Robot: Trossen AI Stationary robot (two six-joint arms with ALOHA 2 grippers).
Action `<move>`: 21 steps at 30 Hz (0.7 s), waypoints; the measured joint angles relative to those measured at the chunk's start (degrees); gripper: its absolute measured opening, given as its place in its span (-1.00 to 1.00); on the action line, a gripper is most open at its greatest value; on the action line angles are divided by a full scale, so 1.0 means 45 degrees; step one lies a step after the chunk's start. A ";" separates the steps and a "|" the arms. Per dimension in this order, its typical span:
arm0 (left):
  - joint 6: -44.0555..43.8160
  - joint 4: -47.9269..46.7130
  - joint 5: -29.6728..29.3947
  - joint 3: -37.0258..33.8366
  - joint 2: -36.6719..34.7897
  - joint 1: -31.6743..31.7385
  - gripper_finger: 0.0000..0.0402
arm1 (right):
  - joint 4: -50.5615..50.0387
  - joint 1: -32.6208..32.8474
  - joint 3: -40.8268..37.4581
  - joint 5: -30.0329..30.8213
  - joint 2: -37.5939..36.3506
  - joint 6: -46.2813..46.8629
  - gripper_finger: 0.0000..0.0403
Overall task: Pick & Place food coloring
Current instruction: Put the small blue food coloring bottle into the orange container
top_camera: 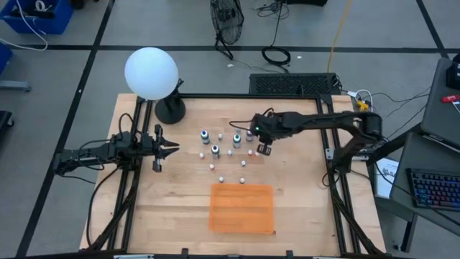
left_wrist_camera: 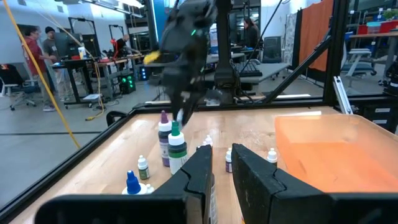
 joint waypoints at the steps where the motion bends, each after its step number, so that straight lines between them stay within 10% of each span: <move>1: 0.0000 0.0000 0.0000 0.0000 0.0000 0.0004 -0.67 | -0.0085 0.0254 0.0000 0.0181 -0.0342 0.0237 -0.70; 13: -0.0001 0.0000 -0.0005 0.0002 0.0000 0.0002 -0.67 | -0.0228 0.5300 0.0004 0.1675 -0.3498 0.3229 -0.70; 21: -0.0002 0.0000 -0.0005 0.0003 0.0000 0.0003 -0.67 | -0.0623 0.9736 0.2443 0.3494 -0.1930 0.5439 -0.70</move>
